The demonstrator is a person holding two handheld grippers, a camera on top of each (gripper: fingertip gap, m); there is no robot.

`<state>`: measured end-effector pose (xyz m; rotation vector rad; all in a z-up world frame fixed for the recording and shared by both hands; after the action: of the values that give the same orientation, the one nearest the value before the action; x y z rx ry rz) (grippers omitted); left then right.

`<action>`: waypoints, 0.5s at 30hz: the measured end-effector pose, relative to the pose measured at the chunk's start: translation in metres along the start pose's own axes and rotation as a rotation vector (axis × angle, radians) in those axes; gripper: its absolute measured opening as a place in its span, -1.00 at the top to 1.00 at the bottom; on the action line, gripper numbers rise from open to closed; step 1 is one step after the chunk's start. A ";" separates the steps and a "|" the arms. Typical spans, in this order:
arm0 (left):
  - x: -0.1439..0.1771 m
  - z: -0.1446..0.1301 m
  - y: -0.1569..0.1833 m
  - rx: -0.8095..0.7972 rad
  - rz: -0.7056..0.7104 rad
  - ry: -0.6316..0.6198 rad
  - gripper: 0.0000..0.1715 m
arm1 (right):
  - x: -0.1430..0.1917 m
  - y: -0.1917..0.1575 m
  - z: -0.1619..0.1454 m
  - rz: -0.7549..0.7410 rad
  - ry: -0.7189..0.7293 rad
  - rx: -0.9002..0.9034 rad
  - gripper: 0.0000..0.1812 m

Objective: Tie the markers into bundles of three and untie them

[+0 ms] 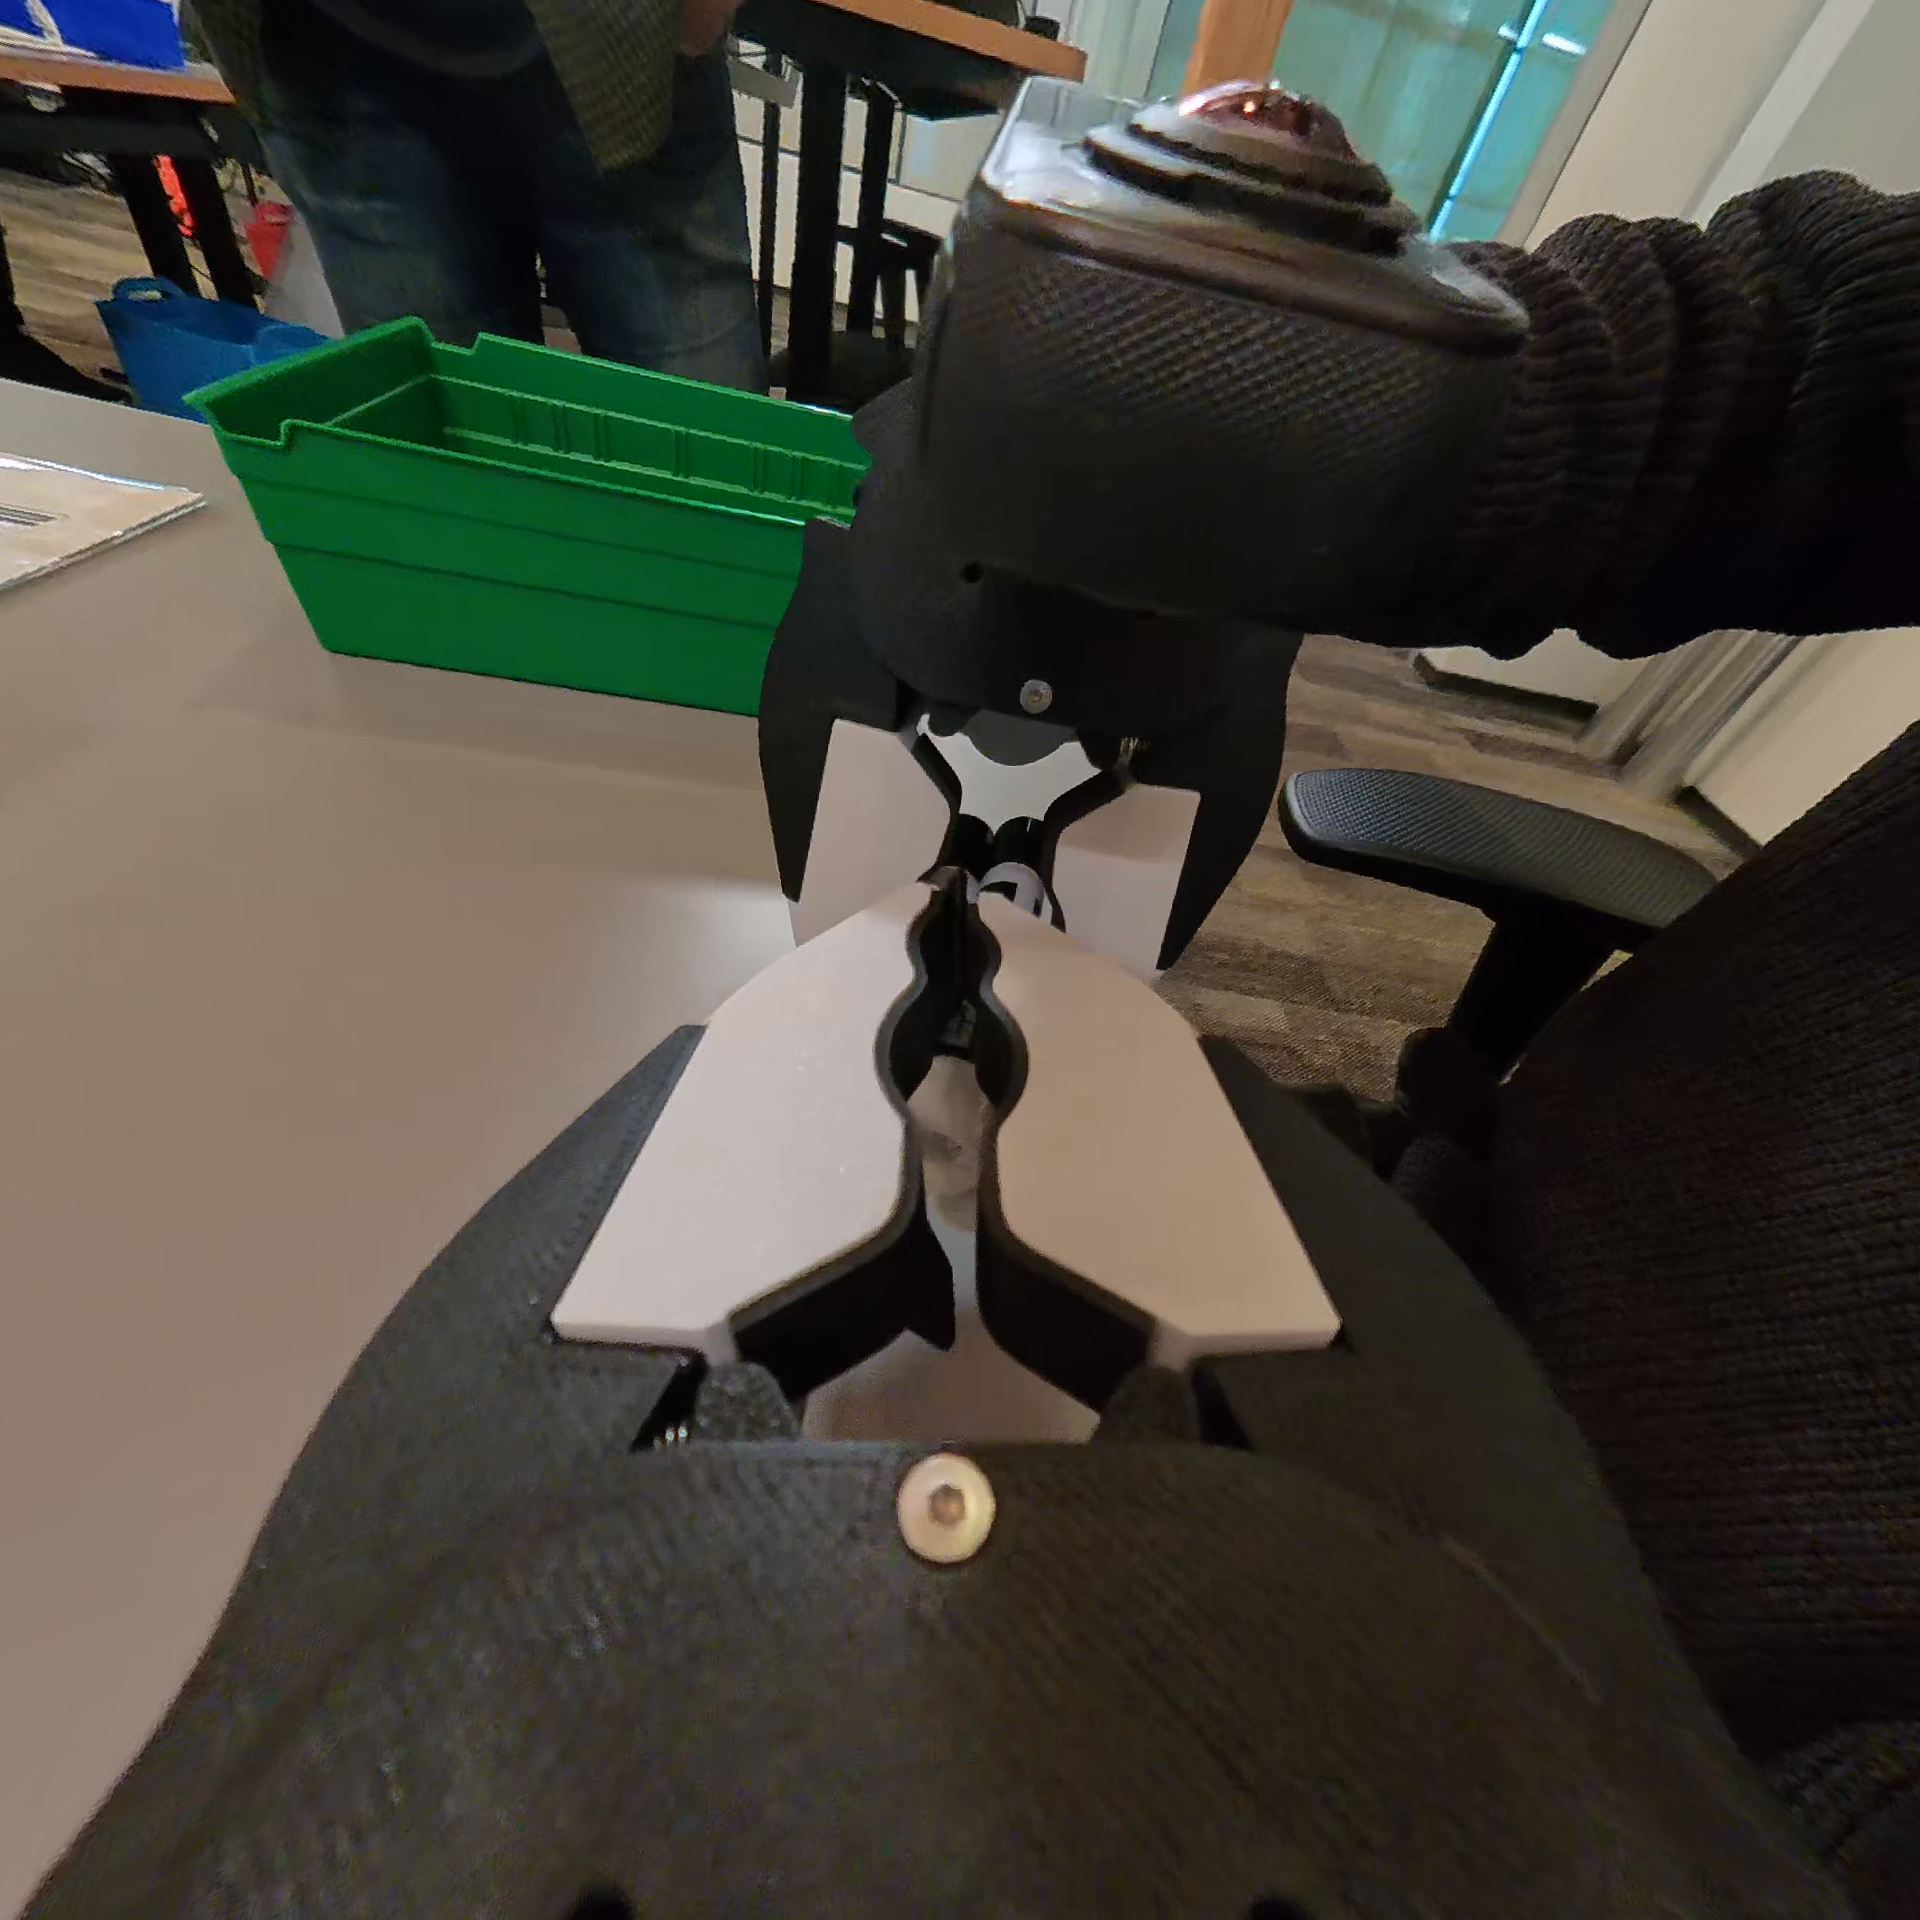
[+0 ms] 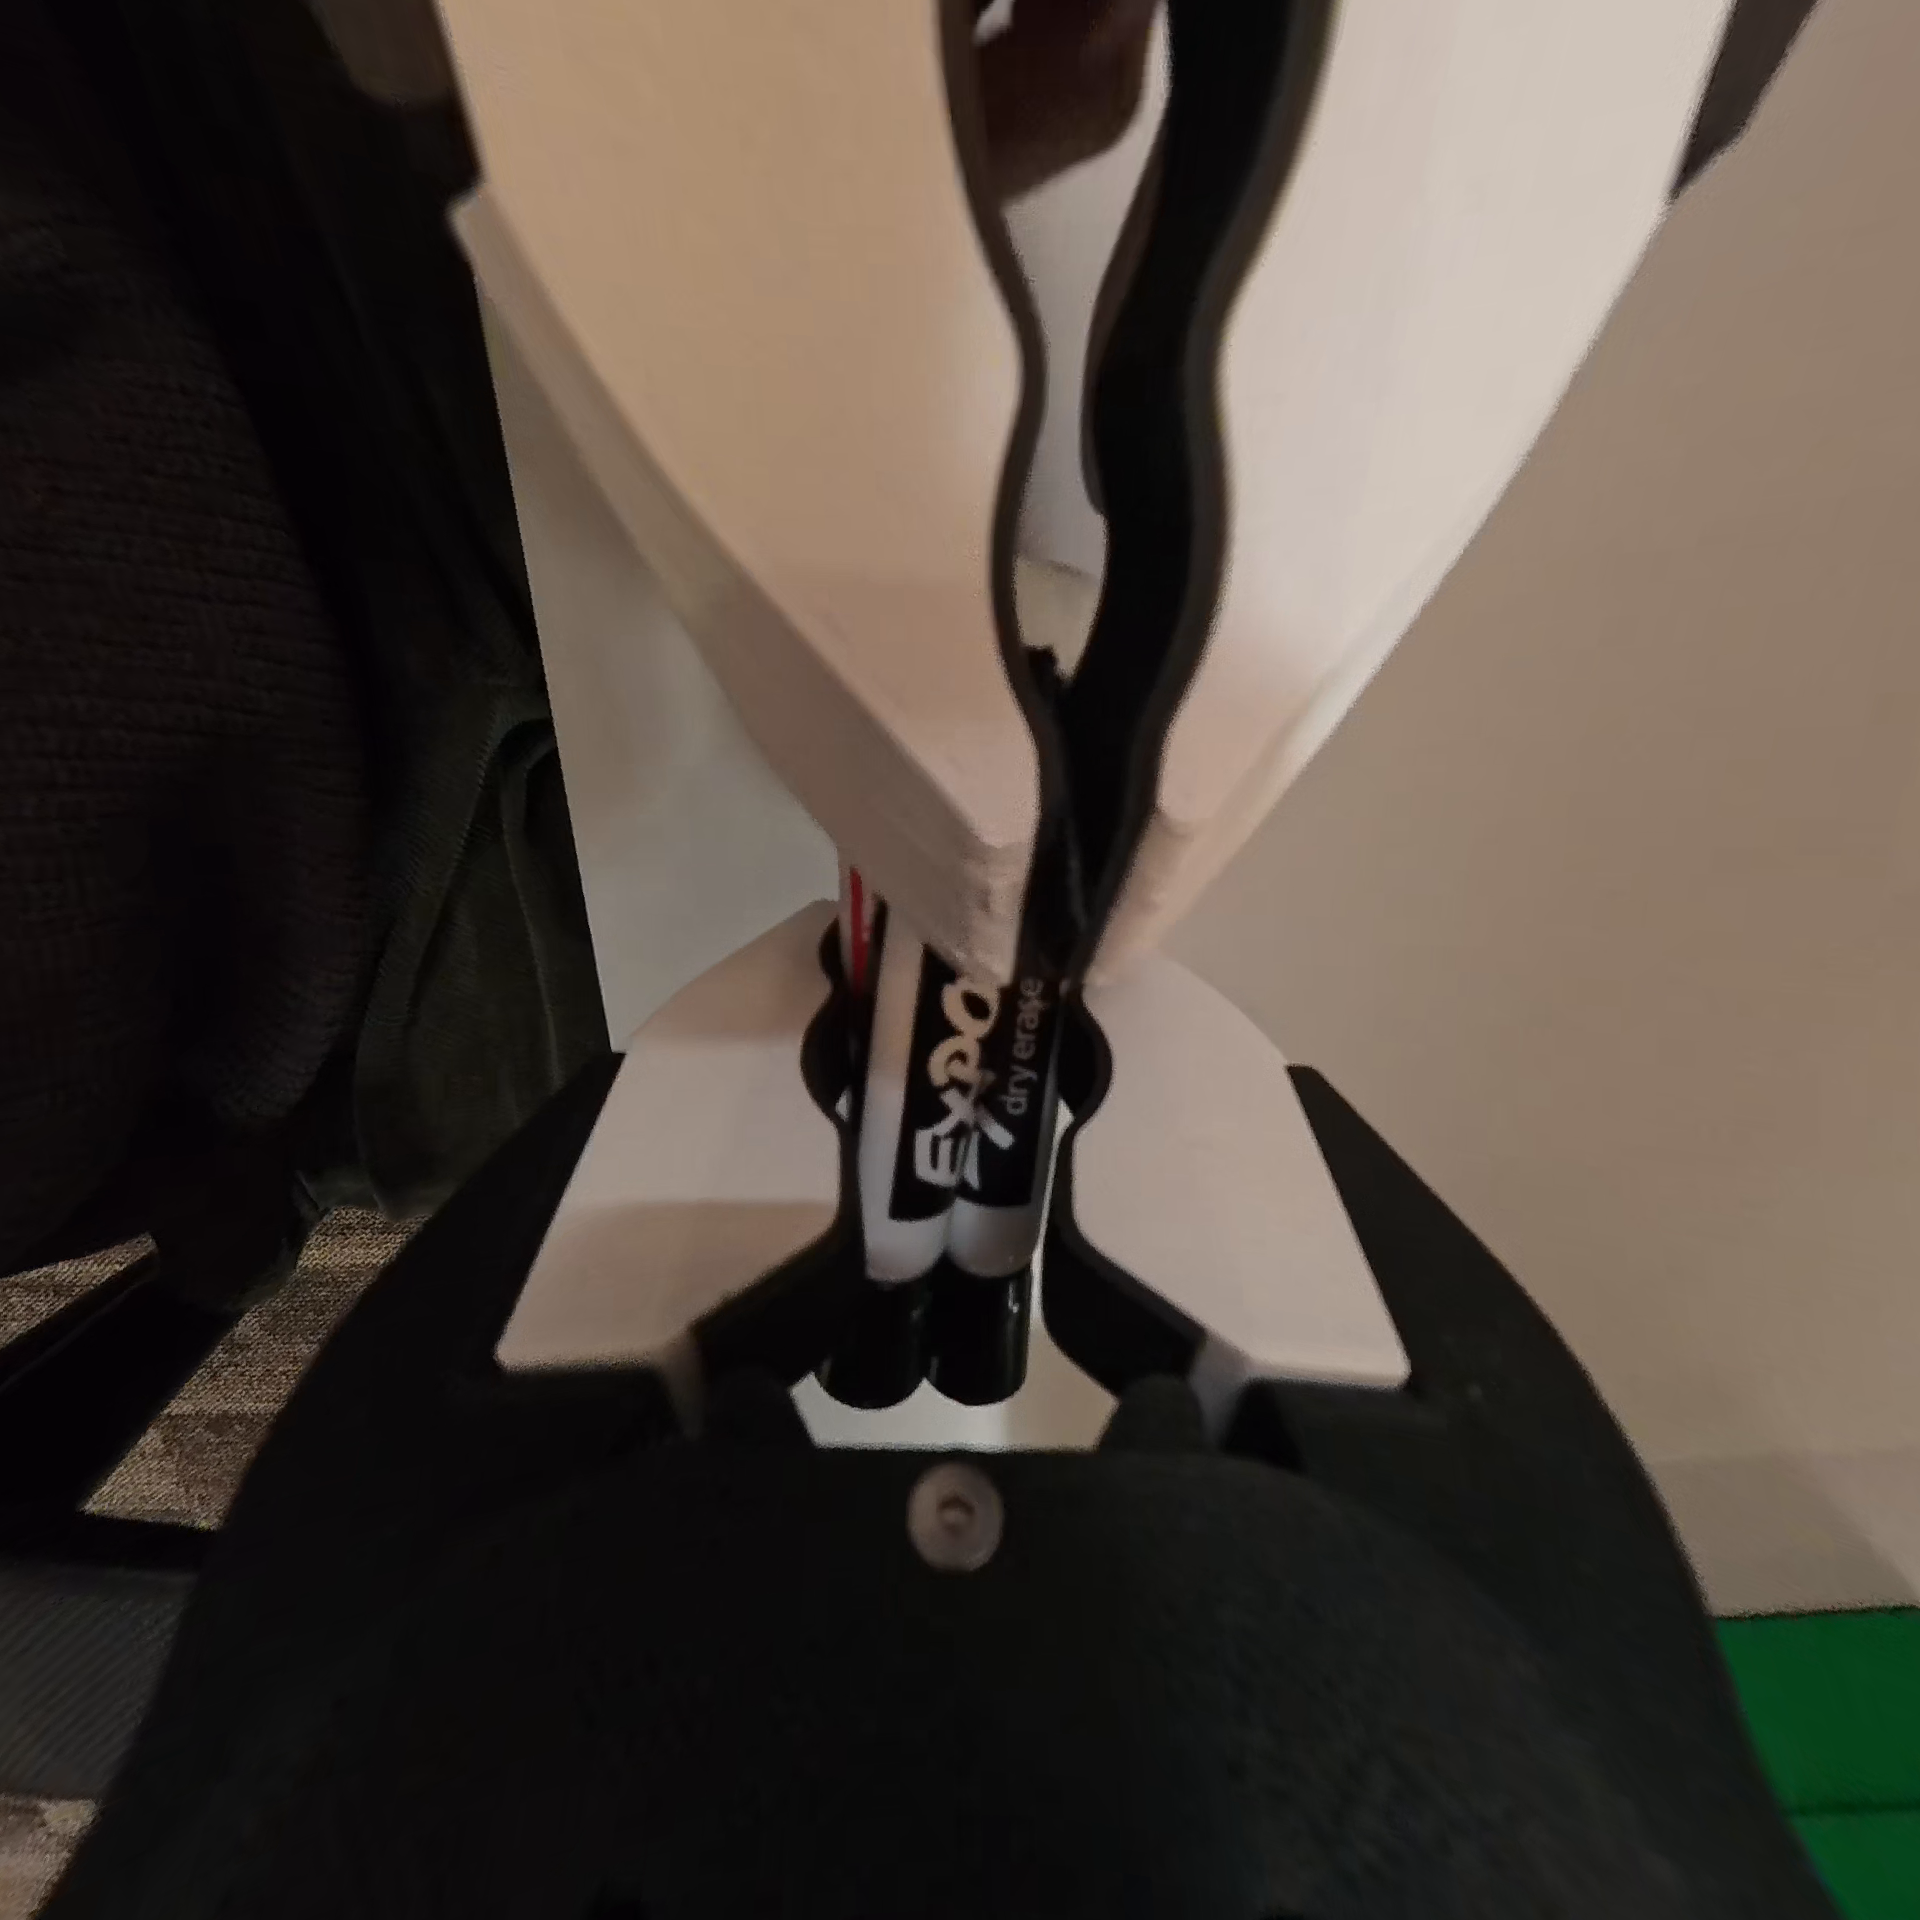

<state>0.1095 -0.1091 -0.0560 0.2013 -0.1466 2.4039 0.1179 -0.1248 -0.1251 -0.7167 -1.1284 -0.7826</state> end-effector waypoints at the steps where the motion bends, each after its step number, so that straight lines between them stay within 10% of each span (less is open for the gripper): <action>1: 0.000 0.000 0.000 0.012 -0.008 0.005 0.94 | 0.000 0.000 0.001 0.000 0.000 0.002 0.59; 15: -0.001 0.000 0.004 0.082 -0.067 0.038 0.94 | -0.003 -0.003 0.004 0.018 -0.005 0.007 0.58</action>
<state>0.1076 -0.1127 -0.0568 0.1951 -0.0235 2.3476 0.1130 -0.1226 -0.1263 -0.7223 -1.1273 -0.7624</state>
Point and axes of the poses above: each gripper's, where its closed fingertips meet, x back along the fingers, z out of its top, y = z × x across the jaws, the point moved 1 cm from there along x, back along the fingers, and after that the axes turned 15 degrees about -x, right-handed, at the moved point
